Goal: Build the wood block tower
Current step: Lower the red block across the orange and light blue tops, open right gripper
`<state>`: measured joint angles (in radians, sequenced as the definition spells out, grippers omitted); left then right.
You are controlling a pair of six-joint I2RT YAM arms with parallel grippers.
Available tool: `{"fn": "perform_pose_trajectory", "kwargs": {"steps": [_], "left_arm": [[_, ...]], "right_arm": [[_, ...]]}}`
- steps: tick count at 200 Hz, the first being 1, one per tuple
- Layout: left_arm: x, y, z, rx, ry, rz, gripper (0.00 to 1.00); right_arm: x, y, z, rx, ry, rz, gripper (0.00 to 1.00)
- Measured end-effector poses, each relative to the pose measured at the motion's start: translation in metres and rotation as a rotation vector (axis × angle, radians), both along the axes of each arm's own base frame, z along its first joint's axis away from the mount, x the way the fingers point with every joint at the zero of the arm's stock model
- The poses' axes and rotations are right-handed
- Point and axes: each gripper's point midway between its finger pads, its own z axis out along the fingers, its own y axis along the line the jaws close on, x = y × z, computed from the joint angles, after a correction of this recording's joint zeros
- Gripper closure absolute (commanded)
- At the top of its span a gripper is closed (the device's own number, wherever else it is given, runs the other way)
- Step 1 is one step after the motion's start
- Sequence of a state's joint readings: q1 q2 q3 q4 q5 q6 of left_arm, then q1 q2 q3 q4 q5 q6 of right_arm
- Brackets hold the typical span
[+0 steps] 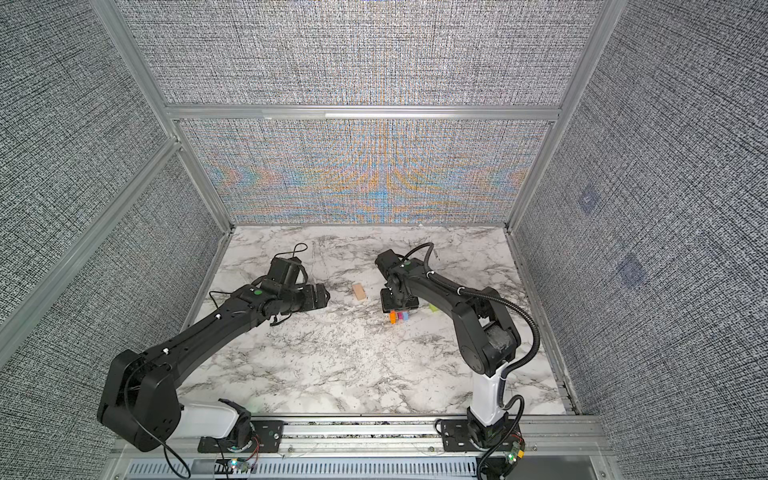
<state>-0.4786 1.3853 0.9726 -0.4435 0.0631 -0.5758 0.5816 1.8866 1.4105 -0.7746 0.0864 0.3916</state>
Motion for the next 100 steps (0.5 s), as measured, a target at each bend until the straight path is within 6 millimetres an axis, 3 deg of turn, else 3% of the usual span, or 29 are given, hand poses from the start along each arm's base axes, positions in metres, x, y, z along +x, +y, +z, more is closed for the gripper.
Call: {"fn": "perform_pose_trajectory", "kwargs": {"steps": [39, 100], "left_arm": [[-0.0001, -0.0003, -0.0021, 0.001, 0.006, -0.001, 0.02], [-0.0005, -0.0010, -0.0019, -0.003, 0.008, -0.004, 0.02]], "right_arm": [[-0.0012, 0.0003, -0.0006, -0.003, 0.002, 0.005, 0.27], [-0.0015, -0.0003, 0.0020, -0.004, -0.002, 0.010, 0.26]]}}
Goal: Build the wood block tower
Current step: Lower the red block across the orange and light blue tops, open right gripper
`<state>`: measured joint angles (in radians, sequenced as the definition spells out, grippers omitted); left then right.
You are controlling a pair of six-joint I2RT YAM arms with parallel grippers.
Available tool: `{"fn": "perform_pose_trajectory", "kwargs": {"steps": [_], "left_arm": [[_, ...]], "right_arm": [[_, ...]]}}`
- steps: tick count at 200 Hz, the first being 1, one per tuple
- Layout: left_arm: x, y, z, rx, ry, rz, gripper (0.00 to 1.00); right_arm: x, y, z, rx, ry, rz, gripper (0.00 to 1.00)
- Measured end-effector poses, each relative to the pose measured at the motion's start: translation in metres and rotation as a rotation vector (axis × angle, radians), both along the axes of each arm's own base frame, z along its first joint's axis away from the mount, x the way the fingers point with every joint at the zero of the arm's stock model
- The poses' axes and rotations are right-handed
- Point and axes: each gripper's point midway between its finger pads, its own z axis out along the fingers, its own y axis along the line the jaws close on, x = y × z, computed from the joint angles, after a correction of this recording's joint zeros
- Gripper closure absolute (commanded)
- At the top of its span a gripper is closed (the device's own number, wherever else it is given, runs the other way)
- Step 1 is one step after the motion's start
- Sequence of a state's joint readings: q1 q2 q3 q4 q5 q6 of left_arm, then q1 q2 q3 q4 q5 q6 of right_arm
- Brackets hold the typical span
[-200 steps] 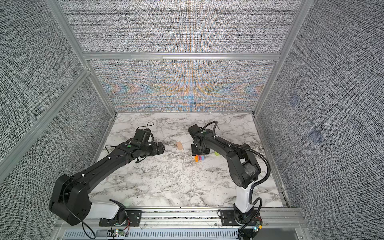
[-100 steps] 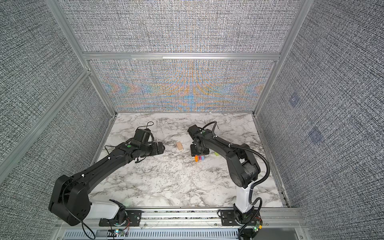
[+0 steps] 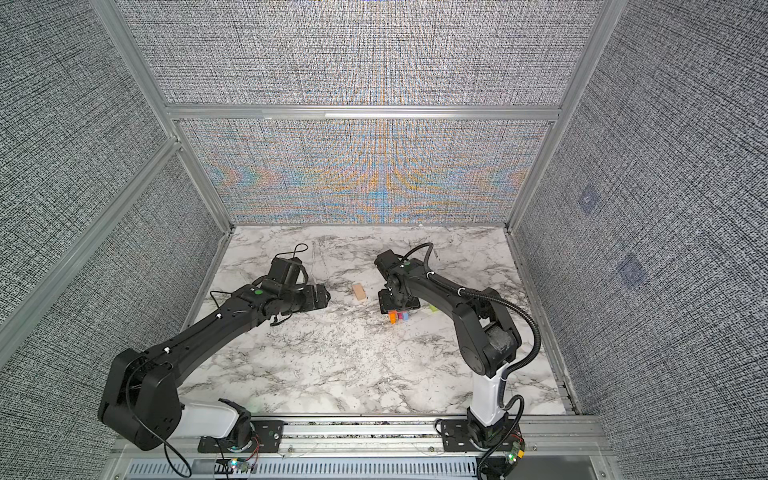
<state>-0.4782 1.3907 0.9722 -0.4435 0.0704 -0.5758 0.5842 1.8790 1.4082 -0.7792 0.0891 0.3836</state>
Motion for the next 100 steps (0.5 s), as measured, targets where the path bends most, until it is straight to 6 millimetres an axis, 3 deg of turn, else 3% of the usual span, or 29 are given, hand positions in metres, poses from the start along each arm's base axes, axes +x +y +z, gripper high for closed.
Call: {"fn": "perform_pose_trajectory", "kwargs": {"steps": [100], "left_arm": [[0.003, -0.002, 0.006, -0.006, -0.014, 0.000, 0.01]], "right_arm": [[-0.001, -0.006, 0.010, -0.019, -0.023, 0.011, 0.26]]}}
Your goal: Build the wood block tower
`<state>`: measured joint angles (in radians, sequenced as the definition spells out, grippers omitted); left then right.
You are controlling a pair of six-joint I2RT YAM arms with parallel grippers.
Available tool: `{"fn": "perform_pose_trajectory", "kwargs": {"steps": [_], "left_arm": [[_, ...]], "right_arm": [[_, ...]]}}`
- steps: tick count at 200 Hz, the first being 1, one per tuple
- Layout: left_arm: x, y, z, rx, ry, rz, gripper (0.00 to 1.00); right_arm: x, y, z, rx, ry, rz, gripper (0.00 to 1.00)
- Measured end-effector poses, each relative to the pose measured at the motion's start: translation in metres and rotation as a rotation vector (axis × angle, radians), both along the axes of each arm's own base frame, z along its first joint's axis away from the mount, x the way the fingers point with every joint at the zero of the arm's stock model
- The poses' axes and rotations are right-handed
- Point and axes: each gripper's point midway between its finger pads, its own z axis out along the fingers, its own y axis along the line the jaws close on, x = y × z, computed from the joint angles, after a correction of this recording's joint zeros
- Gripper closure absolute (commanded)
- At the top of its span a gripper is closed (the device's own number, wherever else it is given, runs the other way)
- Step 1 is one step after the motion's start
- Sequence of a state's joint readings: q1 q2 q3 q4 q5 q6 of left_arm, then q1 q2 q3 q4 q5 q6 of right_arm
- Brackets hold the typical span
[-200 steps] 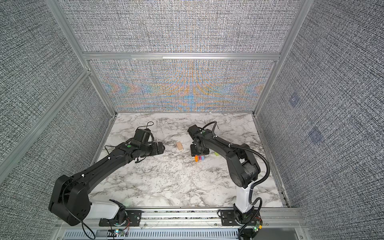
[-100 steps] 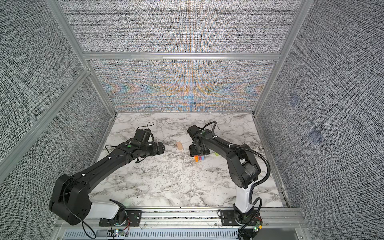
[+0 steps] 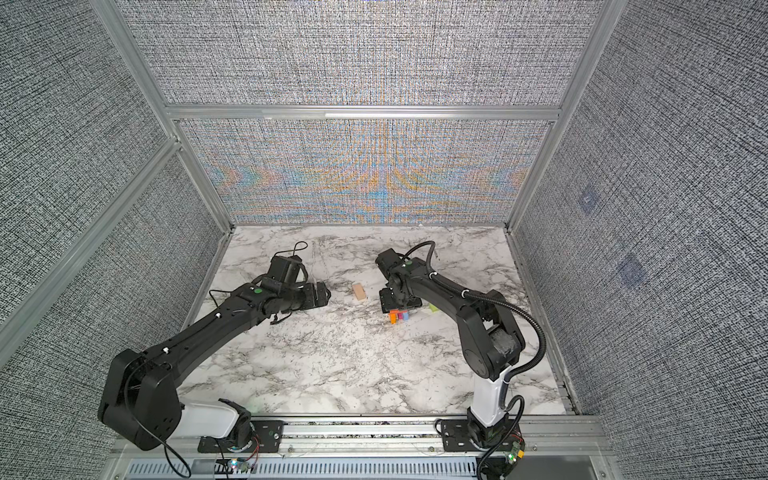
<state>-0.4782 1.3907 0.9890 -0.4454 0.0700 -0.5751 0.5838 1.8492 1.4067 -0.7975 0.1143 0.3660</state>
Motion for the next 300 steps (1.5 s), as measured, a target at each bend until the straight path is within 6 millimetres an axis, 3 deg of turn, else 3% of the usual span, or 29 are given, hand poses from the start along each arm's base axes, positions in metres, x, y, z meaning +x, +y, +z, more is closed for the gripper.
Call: {"fn": "perform_pose_trajectory", "kwargs": {"steps": [96, 152, 165, 187, 221, 300], "left_arm": [[0.009, -0.005, 0.004, 0.021, 0.013, -0.017, 0.02], [0.018, -0.012, -0.011, 0.037, 0.058, -0.026, 0.22], [0.022, -0.016, -0.014, 0.040, 0.067, -0.032, 0.27], [0.030, -0.027, -0.020, 0.047, 0.083, -0.048, 0.28], [0.041, -0.048, -0.033, 0.072, 0.118, -0.085, 0.22], [0.083, -0.085, -0.074, 0.084, 0.169, -0.098, 0.22]], "right_arm": [[0.003, -0.014, 0.035, 0.012, -0.087, 0.012, 0.26], [0.000, -0.021, 0.044, 0.038, -0.103, 0.013, 0.26], [0.000, -0.026, 0.043, 0.042, -0.102, 0.000, 0.26], [-0.001, -0.034, 0.042, 0.058, -0.101, -0.015, 0.26], [-0.004, -0.040, 0.038, 0.082, -0.100, -0.026, 0.26], [-0.007, -0.054, 0.033, 0.115, -0.138, -0.050, 0.26]]}}
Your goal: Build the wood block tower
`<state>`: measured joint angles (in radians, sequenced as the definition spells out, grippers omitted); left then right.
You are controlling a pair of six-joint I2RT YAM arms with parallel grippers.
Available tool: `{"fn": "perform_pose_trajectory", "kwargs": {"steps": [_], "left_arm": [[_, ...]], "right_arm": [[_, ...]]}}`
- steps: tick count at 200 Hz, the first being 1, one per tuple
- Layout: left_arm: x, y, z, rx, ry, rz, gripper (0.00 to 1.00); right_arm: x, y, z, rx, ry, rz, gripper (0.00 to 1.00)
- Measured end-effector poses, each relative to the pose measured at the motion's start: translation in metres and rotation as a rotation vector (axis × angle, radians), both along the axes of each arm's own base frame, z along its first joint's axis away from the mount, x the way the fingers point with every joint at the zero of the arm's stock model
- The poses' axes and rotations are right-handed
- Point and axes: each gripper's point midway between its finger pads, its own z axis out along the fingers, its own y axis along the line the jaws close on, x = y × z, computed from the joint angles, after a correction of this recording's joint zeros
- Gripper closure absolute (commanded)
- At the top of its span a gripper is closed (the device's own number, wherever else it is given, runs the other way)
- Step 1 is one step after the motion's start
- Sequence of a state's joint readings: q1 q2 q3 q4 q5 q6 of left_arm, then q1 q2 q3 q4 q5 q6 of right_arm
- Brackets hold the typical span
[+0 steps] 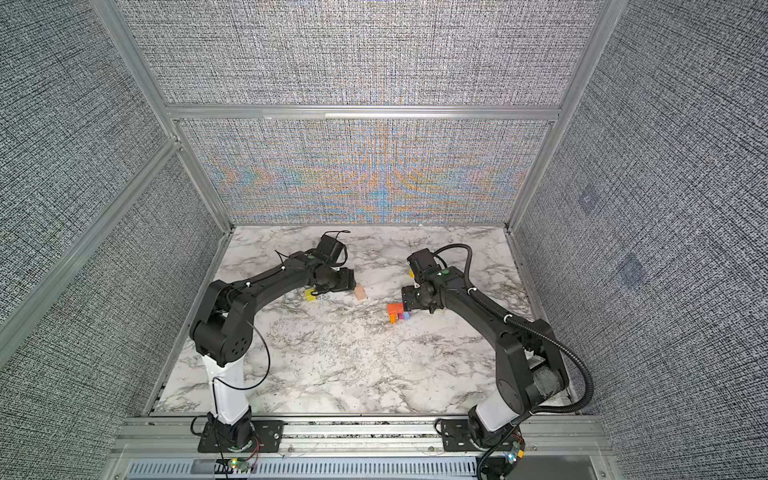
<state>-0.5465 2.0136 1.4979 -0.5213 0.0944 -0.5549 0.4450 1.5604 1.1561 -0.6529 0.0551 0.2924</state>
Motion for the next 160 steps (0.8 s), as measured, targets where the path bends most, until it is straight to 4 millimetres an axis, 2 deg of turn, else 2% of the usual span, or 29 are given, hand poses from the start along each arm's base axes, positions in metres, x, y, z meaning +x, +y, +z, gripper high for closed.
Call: {"fn": "perform_pose_trajectory", "kwargs": {"steps": [35, 112, 160], "left_arm": [[0.006, -0.010, -0.020, -0.007, 0.039, 0.012, 0.22], [0.024, -0.033, -0.030, -0.052, 0.043, 0.012, 0.22], [0.024, -0.055, -0.029, -0.080, 0.041, -0.015, 0.21]], "right_arm": [[0.001, 0.000, -0.001, 0.018, -0.012, -0.003, 0.26], [0.004, -0.002, 0.008, 0.048, -0.048, -0.015, 0.26], [0.003, -0.001, 0.010, 0.062, -0.057, -0.014, 0.26]]}}
